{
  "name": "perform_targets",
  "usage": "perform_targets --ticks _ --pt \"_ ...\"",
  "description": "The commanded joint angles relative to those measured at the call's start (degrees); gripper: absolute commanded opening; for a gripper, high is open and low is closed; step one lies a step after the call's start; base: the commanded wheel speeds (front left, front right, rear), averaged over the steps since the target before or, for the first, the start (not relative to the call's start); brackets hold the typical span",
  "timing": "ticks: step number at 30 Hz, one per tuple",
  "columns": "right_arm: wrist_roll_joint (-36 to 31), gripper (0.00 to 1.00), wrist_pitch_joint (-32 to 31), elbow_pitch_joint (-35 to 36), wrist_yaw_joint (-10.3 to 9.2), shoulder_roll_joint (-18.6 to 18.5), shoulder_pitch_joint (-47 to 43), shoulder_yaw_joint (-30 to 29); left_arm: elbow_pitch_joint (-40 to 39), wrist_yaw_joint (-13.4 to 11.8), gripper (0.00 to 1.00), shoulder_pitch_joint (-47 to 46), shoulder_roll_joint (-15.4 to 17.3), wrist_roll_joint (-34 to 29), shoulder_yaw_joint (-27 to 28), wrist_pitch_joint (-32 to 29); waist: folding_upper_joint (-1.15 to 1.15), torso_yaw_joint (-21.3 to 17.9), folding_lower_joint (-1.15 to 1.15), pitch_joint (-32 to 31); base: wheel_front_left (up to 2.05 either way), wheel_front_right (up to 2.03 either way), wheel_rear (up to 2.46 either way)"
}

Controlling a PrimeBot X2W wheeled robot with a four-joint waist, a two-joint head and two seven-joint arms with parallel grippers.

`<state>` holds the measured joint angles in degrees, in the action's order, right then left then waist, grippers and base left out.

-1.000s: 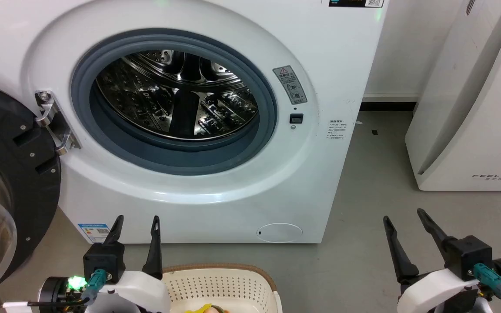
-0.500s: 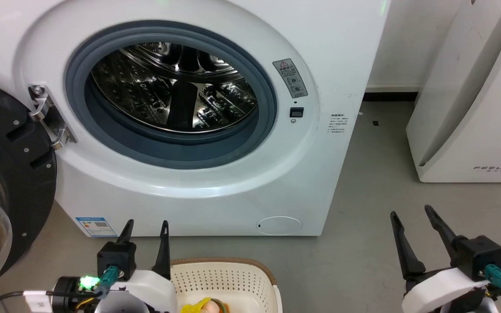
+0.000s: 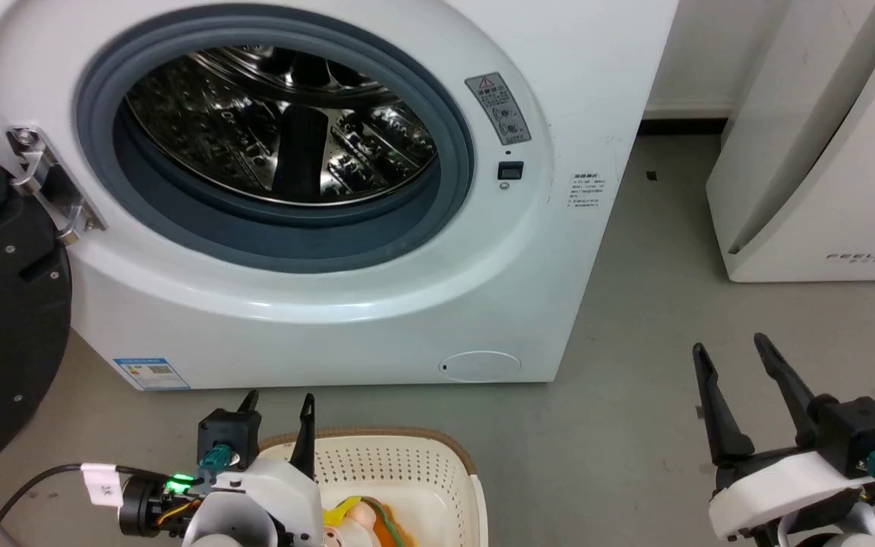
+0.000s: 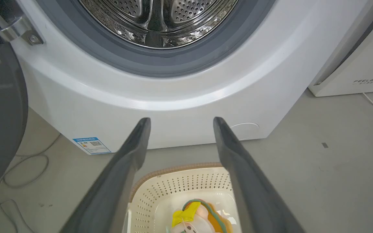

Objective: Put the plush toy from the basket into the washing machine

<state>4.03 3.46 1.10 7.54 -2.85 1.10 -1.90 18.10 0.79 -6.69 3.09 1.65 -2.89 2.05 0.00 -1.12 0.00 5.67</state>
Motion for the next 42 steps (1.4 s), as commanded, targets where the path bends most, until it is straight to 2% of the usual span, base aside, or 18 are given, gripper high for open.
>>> perform_targets --ticks 1,12,15,42 --pt "0.4 1.0 0.6 0.5 -0.01 0.0 1.0 -0.3 1.3 0.3 1.0 -1.3 0.3 0.3 -0.2 0.0 0.0 -0.2 0.0 0.7 0.0 0.0 0.0" --pt "1.8 1.0 1.9 1.3 -0.02 0.0 3.3 -0.8 8.2 1.2 1.0 -5.1 1.4 1.1 -1.6 -3.9 0.0 -1.1 0.0 5.8 0.0 0.0 0.0" --pt "2.6 1.0 2.6 1.9 -0.02 0.0 4.9 -0.9 11.7 1.4 1.0 -7.2 2.4 1.4 -2.6 -6.5 0.0 -1.6 0.0 9.4 0.0 0.0 0.0" --pt "4.3 1.0 6.0 5.2 -0.03 0.0 11.4 -1.9 28.2 1.8 1.0 -17.1 4.1 4.2 -6.8 -9.5 0.0 -2.7 0.0 24.8 0.0 0.0 0.0"
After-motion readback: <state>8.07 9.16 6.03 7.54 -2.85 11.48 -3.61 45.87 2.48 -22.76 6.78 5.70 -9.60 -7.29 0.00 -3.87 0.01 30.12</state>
